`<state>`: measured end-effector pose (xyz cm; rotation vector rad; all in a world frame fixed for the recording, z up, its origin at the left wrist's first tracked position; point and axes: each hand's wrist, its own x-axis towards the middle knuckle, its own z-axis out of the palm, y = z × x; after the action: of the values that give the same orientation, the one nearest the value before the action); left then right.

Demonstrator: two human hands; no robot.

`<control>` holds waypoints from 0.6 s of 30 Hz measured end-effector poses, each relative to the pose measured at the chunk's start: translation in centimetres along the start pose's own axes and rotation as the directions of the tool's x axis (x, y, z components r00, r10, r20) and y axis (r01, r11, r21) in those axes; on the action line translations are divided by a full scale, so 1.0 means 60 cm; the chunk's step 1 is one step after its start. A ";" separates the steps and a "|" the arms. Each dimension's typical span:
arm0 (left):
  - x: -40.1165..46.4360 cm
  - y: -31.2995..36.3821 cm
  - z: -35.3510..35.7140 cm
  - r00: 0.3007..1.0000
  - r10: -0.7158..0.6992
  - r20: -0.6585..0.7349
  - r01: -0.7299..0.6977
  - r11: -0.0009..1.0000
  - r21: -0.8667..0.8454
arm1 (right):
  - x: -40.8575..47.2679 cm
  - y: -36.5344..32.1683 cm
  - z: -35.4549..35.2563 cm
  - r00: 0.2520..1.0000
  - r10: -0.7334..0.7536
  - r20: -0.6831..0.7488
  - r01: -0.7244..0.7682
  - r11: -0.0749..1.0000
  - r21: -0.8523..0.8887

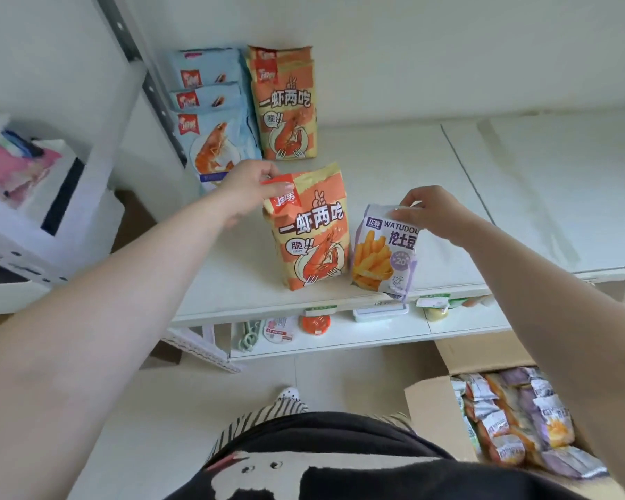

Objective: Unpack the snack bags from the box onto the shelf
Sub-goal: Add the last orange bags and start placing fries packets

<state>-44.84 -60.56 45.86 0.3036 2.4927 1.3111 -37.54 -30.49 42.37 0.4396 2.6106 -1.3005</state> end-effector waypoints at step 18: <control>0.102 -0.016 0.005 0.997 -0.075 -0.012 0.073 0.990 -0.119 | 0.131 0.078 0.006 0.994 0.080 -0.069 -0.082 0.996 -0.039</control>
<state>-50.44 -58.87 43.88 0.1714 2.4029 1.4294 -43.30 -26.73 36.30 0.5855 2.6388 -1.2234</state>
